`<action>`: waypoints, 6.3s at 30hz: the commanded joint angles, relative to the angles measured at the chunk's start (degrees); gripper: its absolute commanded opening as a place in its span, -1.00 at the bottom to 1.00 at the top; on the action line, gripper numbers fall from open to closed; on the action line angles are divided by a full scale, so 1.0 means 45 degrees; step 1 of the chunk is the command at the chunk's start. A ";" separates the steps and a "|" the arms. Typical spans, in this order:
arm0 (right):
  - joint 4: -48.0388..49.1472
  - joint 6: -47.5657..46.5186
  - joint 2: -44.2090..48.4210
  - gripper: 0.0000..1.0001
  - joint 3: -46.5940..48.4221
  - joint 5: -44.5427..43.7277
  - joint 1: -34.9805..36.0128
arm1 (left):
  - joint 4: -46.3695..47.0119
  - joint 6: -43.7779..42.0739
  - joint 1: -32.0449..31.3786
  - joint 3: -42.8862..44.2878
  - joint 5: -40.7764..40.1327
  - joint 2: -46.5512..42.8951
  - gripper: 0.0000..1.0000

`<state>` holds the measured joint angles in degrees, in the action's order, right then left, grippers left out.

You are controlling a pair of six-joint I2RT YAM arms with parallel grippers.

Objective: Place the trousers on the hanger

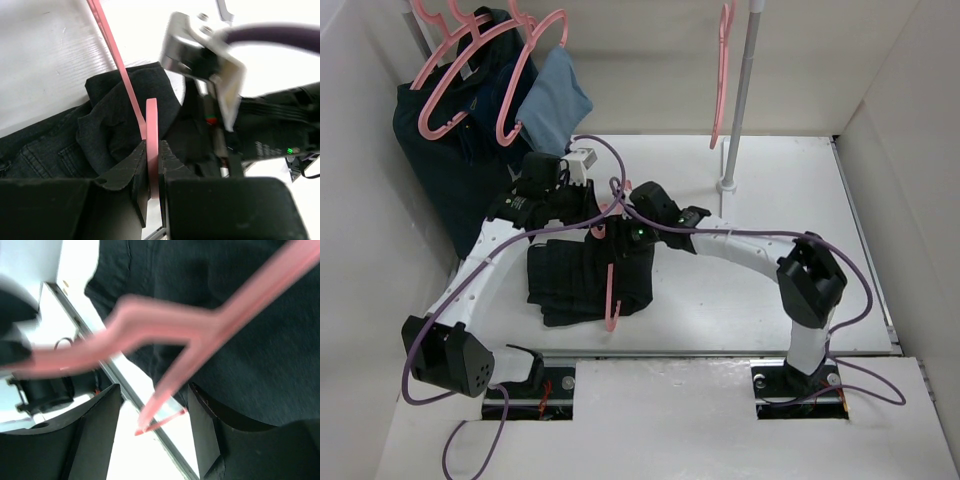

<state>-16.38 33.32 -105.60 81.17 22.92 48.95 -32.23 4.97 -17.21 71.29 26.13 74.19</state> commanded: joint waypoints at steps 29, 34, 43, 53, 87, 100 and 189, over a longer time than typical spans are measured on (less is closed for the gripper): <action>0.3054 0.0955 0.0772 -1.00 -0.3486 0.3405 -0.3749 | -0.0494 -0.2121 -0.0139 0.0330 -0.1568 0.3488 1.00; 0.3054 0.0955 0.1026 -1.00 -0.3777 0.3170 -0.3749 | -0.0729 -0.2354 -0.0472 0.0448 -0.2525 0.4644 0.89; 0.3054 0.1090 0.0989 -1.00 -0.4599 0.2780 -0.3749 | -0.2346 -0.3524 -0.0472 0.1850 0.0014 0.4059 -1.00; 0.3054 0.1677 -0.0595 -1.00 -0.2921 0.2506 -0.2928 | -0.7113 -0.6397 -0.0726 0.5741 0.3744 0.2946 -1.00; -0.1633 0.0525 0.5420 -1.00 -0.4933 -0.1968 -0.4570 | -0.2585 -0.7628 0.0759 -0.1373 -0.3816 0.1308 0.30; -0.0676 0.1150 0.4737 -1.00 -0.5166 -0.1421 -0.4315 | -0.1670 -0.6498 -0.5956 -0.3084 -0.4533 -0.1214 0.81; -0.2278 0.5387 0.8078 -1.00 -0.0695 -0.5757 0.0840 | -0.3564 -0.5405 -0.5725 0.2442 0.4505 -0.0687 1.00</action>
<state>-34.83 53.17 -69.95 73.89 -0.10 51.90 -44.95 -25.02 -41.56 83.90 38.24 67.55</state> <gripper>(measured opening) 0.131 0.997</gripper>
